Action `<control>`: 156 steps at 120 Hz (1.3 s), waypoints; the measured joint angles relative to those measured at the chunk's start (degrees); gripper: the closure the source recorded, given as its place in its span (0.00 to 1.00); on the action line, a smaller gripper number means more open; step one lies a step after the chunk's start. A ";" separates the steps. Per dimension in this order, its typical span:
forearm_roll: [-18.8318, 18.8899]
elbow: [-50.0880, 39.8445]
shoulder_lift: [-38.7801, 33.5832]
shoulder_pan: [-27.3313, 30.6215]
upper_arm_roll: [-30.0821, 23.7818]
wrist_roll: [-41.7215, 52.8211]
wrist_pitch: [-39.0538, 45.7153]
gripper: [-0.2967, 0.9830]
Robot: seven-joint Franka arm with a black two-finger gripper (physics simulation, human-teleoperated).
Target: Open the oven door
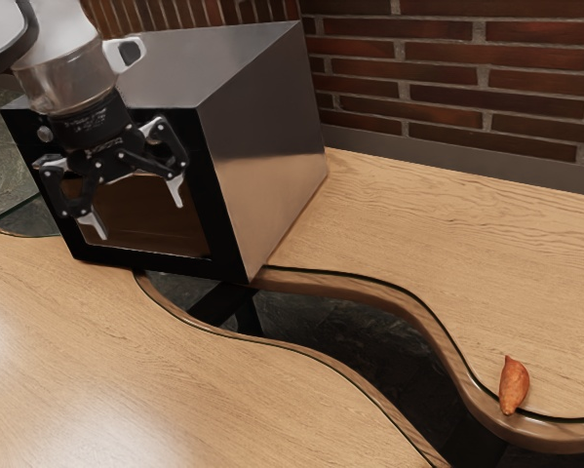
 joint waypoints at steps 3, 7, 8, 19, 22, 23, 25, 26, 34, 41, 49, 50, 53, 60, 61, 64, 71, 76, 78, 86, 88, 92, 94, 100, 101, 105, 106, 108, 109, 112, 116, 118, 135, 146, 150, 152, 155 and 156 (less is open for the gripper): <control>-0.03 -1.04 -0.69 0.07 0.01 -2.70 0.27 0.23; -0.03 -1.95 -1.68 0.12 0.02 -6.13 0.58 0.23; -0.03 -2.10 -1.96 0.12 0.02 -6.96 0.65 0.23; 0.75 -5.56 -3.07 2.95 0.24 -15.32 4.21 0.23; 1.07 -5.90 -2.69 4.58 0.29 -17.37 5.93 0.23; 1.16 -5.97 -2.51 5.12 0.30 -18.03 6.54 0.23; 1.33 -6.08 -2.05 6.19 0.32 -19.33 7.82 0.23; 1.40 -6.12 -1.79 6.74 0.33 -19.97 8.46 0.23; 1.86 -5.94 0.98 10.97 0.35 -24.75 13.76 0.23; 2.11 -3.10 4.23 12.58 0.30 -28.51 17.76 0.23; 2.20 -1.55 6.42 15.13 0.23 -31.92 22.14 0.23; 2.19 -1.34 6.69 15.46 0.24 -32.31 22.63 0.23; 2.13 -0.52 7.51 16.43 0.25 -33.45 24.01 0.23; 2.03 0.42 8.72 18.28 0.26 -35.93 26.92 0.23; 2.02 0.48 8.82 18.51 0.26 -36.26 27.28 0.23; 1.98 0.59 9.03 19.21 0.22 -37.23 28.28 0.23; 2.06 -0.66 8.25 24.24 -3.55 -39.25 30.45 0.23; 2.32 -3.71 6.25 28.75 -7.59 -40.58 32.56 0.23; 2.59 -4.46 5.74 29.76 -8.63 -41.09 33.32 0.23; 3.42 -5.86 4.98 30.56 -10.91 -43.00 35.84 0.23; 3.57 -5.94 5.10 30.44 -11.13 -43.43 36.38 0.23; 3.88 -6.01 5.69 30.31 -11.43 -44.13 37.35 0.23; 4.21 -6.06 5.98 30.28 -11.52 -44.41 37.85 0.23; 5.49 -6.13 6.71 30.34 -11.70 -45.02 39.29 0.23; 5.66 -6.14 6.85 30.37 -11.72 -45.12 39.51 0.23; 6.23 -6.17 7.26 30.51 -11.75 -45.49 40.32 0.23; 6.35 -6.19 7.34 30.57 -11.75 -45.57 40.50 0.23; 6.56 -6.21 7.49 30.73 -11.75 -45.74 40.84 0.23; 6.65 -6.23 7.63 30.83 -11.75 -45.82 41.00 0.23; 6.85 -6.30 8.01 31.18 -11.75 -46.06 41.48 0.23; 7.05 -6.47 8.36 31.69 -11.73 -46.36 42.12 0.23; 7.12 -6.57 8.46 31.96 -11.71 -46.50 42.41 0.23; 7.44 -8.57 8.99 34.55 -11.59 -47.56 44.66 0.23; 7.70 -9.77 10.05 36.02 -11.58 -48.12 46.32 0.23; 7.78 -9.94 10.30 36.47 -11.58 -48.30 46.85 0.23; 7.82 -10.00 10.47 36.69 -11.58 -48.39 47.09 0.23; 7.87 -10.09 10.66 37.00 -11.58 -48.52 47.41 0.23; 7.88 -10.11 10.73 37.11 -11.58 -48.56 47.51 0.23</control>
